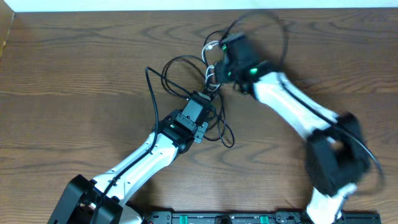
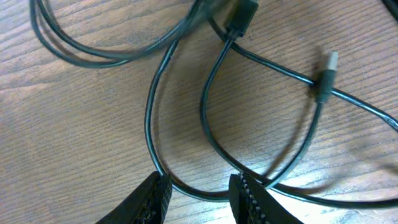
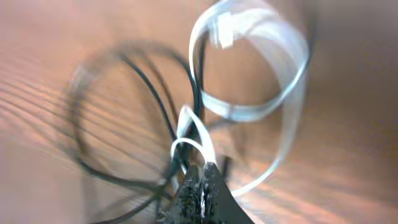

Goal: Untangle cables

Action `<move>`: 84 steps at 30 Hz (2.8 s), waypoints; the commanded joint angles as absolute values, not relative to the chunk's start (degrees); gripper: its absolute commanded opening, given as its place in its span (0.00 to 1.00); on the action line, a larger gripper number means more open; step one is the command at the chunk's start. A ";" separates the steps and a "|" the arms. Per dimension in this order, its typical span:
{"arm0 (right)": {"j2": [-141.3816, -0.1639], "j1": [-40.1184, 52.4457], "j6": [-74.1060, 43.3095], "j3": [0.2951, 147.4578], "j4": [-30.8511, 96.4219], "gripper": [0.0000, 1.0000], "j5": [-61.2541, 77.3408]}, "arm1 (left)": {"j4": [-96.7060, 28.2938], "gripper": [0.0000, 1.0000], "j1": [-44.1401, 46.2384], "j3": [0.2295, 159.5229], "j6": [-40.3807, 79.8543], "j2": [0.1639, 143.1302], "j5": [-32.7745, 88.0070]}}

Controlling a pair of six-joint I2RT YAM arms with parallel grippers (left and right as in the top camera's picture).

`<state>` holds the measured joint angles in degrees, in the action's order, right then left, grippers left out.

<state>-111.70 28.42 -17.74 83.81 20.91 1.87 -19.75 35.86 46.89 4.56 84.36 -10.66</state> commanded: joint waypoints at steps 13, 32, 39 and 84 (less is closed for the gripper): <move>-84.62 27.49 -13.19 84.29 27.86 0.03 0.36 | -19.99 0.36 35.97 47.11 5.28 84.16 -10.96; -121.19 26.70 -5.04 92.66 25.45 0.64 17.54 | -20.05 0.63 35.97 47.11 5.26 84.23 -7.46; -124.79 26.87 -5.13 94.83 23.05 0.55 15.42 | -20.08 0.62 35.97 47.11 5.26 84.23 -4.69; -104.55 26.68 -9.74 104.31 44.34 0.01 6.17 | -20.05 0.59 35.97 47.11 5.26 84.23 -4.69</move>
